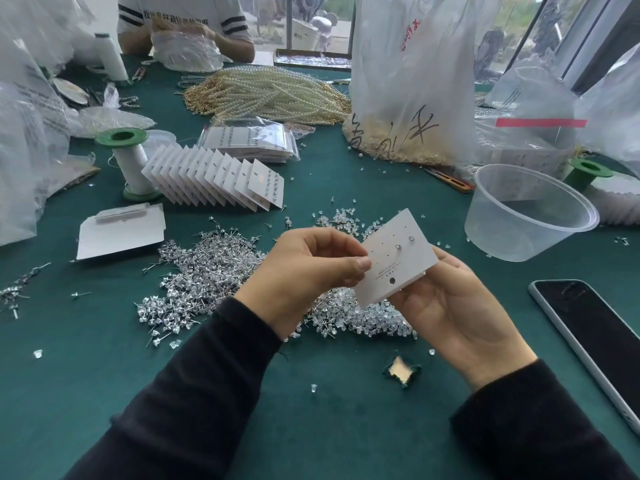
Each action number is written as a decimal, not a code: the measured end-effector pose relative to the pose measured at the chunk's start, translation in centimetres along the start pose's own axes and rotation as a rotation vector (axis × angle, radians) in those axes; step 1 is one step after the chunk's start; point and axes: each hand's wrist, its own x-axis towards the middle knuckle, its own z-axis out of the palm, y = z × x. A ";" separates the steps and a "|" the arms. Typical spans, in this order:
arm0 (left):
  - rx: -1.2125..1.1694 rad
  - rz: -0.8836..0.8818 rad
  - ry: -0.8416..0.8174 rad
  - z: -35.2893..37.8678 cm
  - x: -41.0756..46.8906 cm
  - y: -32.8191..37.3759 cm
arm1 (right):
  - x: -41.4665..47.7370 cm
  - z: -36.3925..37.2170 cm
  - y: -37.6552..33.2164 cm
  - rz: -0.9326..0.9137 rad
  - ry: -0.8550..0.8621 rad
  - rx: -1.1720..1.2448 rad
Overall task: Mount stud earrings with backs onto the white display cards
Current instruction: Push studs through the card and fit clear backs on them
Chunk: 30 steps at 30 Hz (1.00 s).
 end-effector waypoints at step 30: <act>0.204 -0.005 0.096 -0.9 0.4 -0.6 | 0.0 -0.2 0.1 -0.044 0.042 -0.120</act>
